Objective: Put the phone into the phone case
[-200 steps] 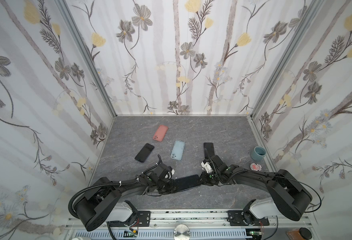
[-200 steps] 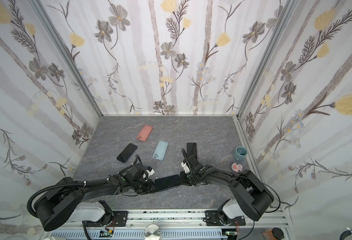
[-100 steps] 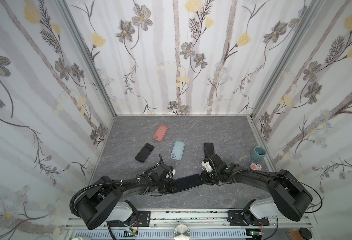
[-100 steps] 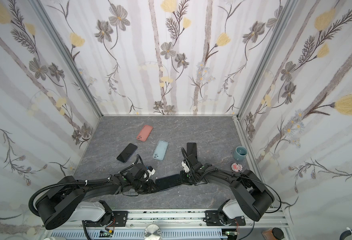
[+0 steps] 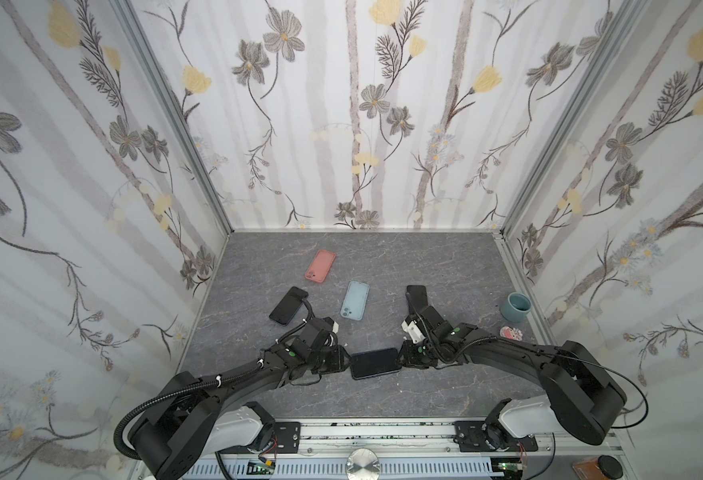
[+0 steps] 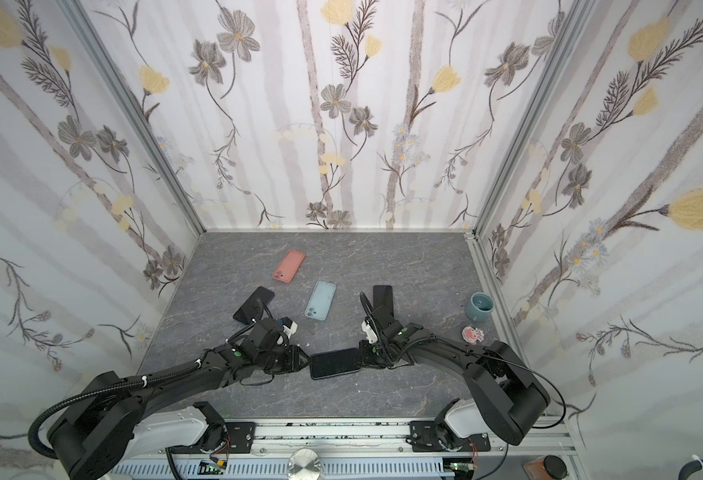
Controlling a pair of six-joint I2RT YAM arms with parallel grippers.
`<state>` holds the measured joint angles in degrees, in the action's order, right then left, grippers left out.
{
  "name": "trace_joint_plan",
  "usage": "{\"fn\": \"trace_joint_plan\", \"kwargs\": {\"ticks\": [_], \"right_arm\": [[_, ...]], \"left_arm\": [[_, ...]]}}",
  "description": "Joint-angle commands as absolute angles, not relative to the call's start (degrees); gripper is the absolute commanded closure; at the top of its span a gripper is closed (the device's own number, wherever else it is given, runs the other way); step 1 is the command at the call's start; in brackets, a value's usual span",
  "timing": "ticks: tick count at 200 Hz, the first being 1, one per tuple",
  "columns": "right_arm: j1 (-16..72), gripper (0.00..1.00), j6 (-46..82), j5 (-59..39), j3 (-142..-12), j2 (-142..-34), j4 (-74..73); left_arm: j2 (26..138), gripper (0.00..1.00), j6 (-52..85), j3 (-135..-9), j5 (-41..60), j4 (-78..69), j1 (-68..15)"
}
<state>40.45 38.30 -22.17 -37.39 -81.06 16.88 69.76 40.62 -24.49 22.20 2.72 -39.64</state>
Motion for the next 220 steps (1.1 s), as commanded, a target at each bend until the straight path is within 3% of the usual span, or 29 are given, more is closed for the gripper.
{"fn": "trace_joint_plan", "kwargs": {"ticks": [1, 118, 159, 220], "right_arm": [[40.4, 0.73, 37.8, -22.2, -37.5, -81.7, 16.2], [42.0, 0.88, 38.8, -25.0, -37.4, -84.5, 12.0], [43.0, 0.92, 39.5, -25.4, -37.1, -85.3, 11.0], [43.4, 0.87, 36.4, -18.5, -39.1, -85.7, 19.8]], "left_arm": [[71.3, 0.65, 41.0, -24.8, 23.3, 0.9, -39.4], [78.4, 0.79, 41.5, -23.0, 28.4, -3.9, -39.4], [77.4, 0.8, 41.8, -22.3, 28.8, -3.9, -39.4], [77.7, 0.82, 40.2, -21.5, 22.5, 1.7, -39.4]]}}
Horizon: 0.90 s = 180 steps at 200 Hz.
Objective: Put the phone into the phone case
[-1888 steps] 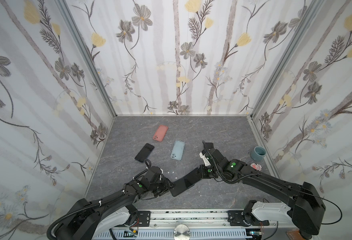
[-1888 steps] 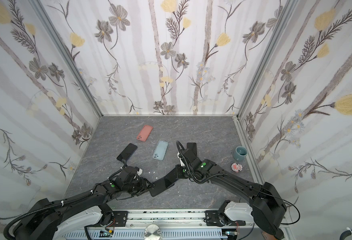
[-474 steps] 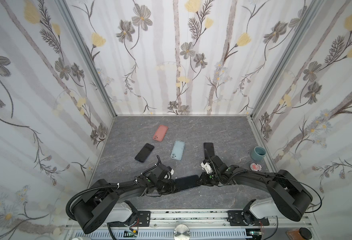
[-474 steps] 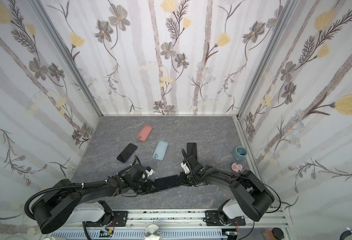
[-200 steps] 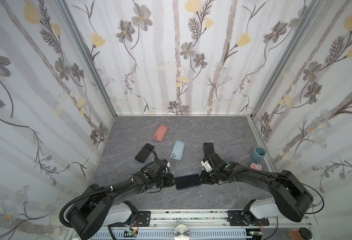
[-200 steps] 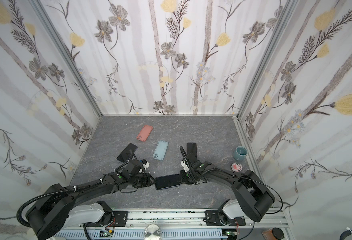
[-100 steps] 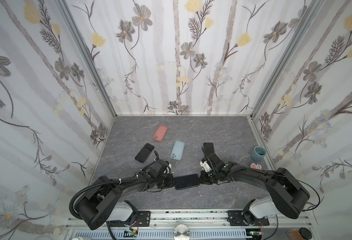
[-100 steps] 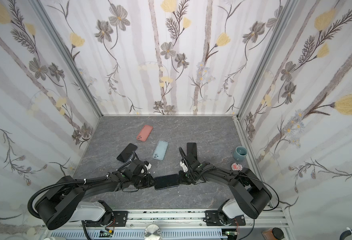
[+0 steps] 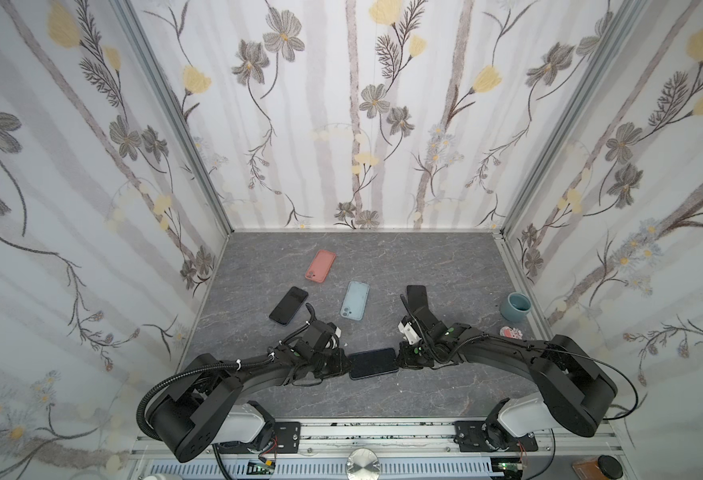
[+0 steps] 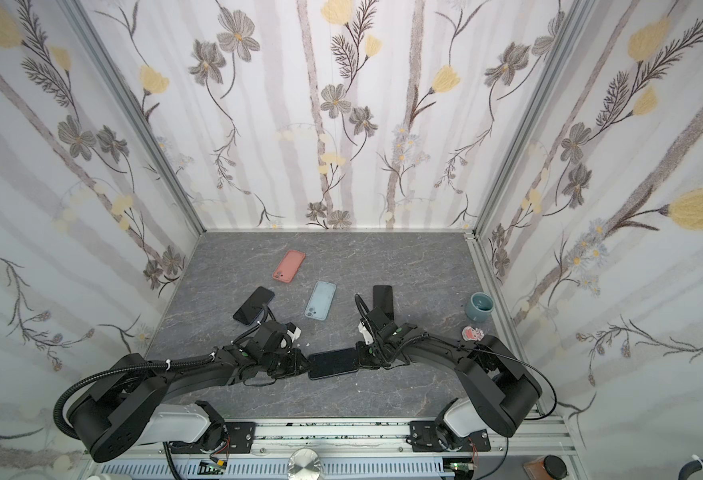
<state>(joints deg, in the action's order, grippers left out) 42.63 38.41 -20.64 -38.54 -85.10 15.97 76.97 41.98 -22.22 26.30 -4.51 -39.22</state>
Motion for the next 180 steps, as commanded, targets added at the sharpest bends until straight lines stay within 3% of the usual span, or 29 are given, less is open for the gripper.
{"fn": "trace_joint_plan", "kwargs": {"ticks": [1, 26, 52, 180], "right_arm": [[43.4, 0.87, 36.4, -18.4, -39.2, -85.6, 20.0], [43.5, 0.8, 35.6, -15.5, -41.2, -84.7, 23.7], [43.7, 0.79, 35.4, -15.1, -41.7, -84.2, 24.5], [45.2, 0.92, 35.4, -15.3, -39.4, -88.4, 22.9]], "left_arm": [[77.7, 0.82, 40.2, -21.4, 22.5, 1.7, -39.4], [77.4, 0.83, 39.9, -20.9, 21.0, 2.9, -39.4], [77.5, 0.83, 39.6, -20.7, 20.2, 3.6, -39.4], [78.0, 0.83, 39.3, -20.6, 19.9, 3.8, -39.4]]}}
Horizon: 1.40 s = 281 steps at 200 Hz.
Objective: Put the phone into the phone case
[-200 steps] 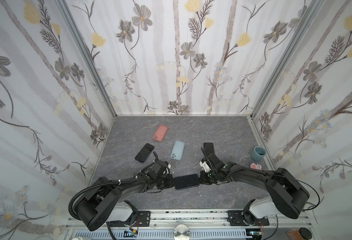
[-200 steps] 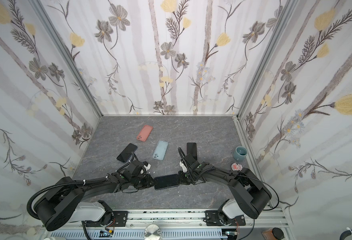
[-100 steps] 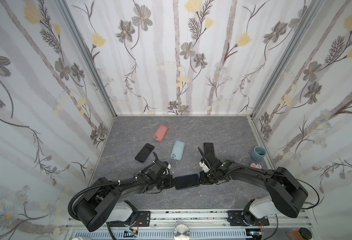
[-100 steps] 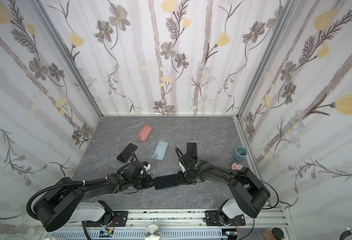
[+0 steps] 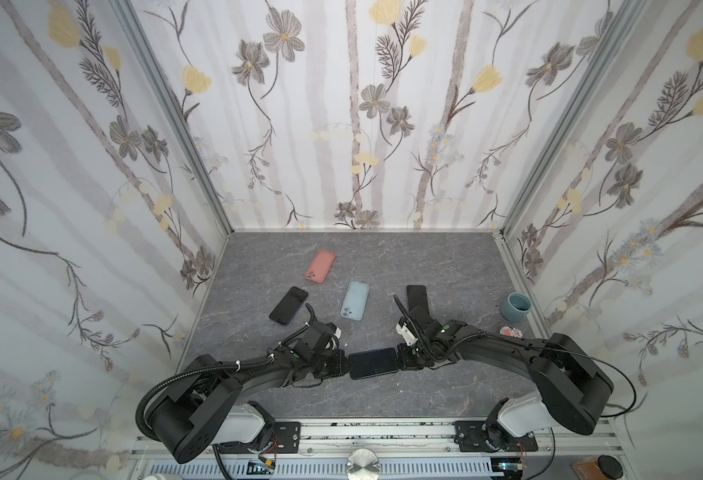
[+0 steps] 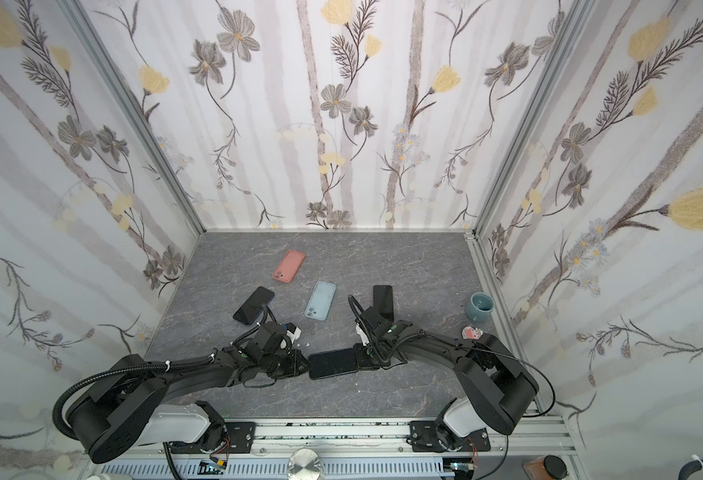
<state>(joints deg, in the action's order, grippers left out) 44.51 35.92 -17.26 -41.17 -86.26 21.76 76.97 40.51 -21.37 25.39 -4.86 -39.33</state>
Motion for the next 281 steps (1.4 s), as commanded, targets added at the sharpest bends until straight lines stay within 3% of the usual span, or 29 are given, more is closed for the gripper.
{"fn": "trace_joint_plan", "kwargs": {"ticks": [1, 99, 143, 174, 235, 281], "right_arm": [[45.2, 0.92, 35.4, -15.2, -39.3, -88.4, 22.9], [46.6, 0.92, 34.3, -10.9, -42.7, -92.2, 28.3], [46.6, 0.84, 34.5, -8.6, -51.2, -87.5, 31.9], [46.6, 0.76, 34.1, -8.4, -55.0, -86.1, 32.4], [46.6, 0.83, 32.1, -8.8, -56.6, -90.8, 31.1], [46.6, 0.88, 31.5, -7.8, -56.7, -94.2, 30.4]], "left_arm": [[78.0, 0.83, 39.3, -20.6, 19.9, 3.8, -39.4], [78.3, 0.83, 38.9, -21.0, 19.9, 4.0, -39.4], [76.4, 0.83, 39.1, -22.3, 19.2, 5.1, -39.1], [73.8, 0.77, 39.6, -23.8, 19.4, 5.2, -38.3], [72.3, 0.66, 39.6, -25.2, 21.4, 4.0, -36.6], [72.3, 0.65, 40.8, -24.9, 23.7, 1.4, -36.3]]}}
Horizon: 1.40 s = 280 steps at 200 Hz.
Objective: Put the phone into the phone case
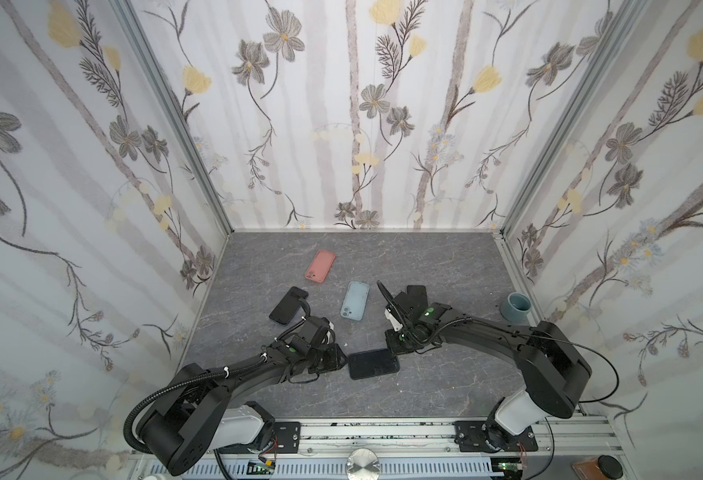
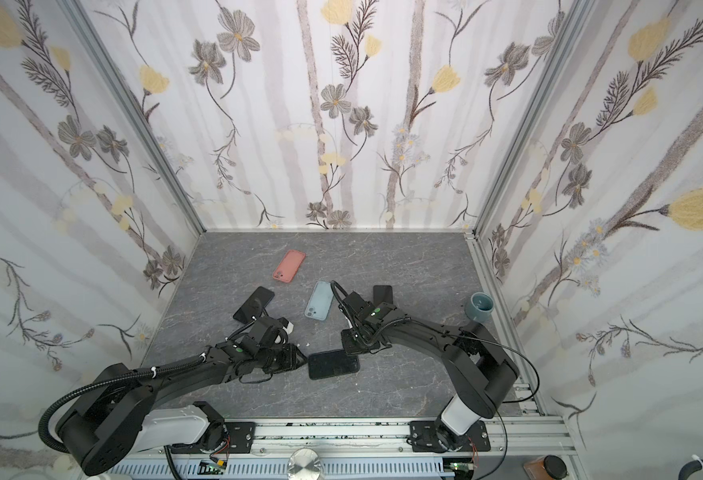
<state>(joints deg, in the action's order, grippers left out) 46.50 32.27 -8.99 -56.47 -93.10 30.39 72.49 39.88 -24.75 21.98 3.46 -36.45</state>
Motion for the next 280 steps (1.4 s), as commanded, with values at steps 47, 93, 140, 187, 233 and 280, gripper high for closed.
{"fn": "trace_joint_plan", "kwargs": {"ticks": [47, 93, 140, 187, 233, 280], "right_arm": [[46.6, 0.86, 31.1, -6.1, -56.6, -95.1, 31.1], [46.6, 0.85, 30.8, -5.4, -56.6, -95.2, 31.4], [46.5, 0.83, 30.8, -5.2, -56.7, -95.1, 31.4], [46.2, 0.84, 30.4, -5.3, -56.5, -95.2, 31.6], [46.1, 0.87, 30.1, -6.0, -55.6, -96.1, 31.6], [46.1, 0.89, 29.9, -5.9, -55.0, -97.1, 31.9]], "left_arm": [[72.6, 0.65, 41.0, -24.8, 23.6, 0.3, -36.3], [73.1, 0.7, 41.0, -24.8, 23.4, -0.3, -36.3], [73.7, 0.7, 41.0, -24.9, 23.2, -0.6, -36.3], [75.8, 0.76, 40.8, -25.6, 23.9, -0.9, -36.3], [76.6, 0.77, 40.3, -26.1, 23.9, -0.5, -36.3], [77.3, 0.77, 39.9, -26.2, 24.2, -0.4, -36.3]]}}
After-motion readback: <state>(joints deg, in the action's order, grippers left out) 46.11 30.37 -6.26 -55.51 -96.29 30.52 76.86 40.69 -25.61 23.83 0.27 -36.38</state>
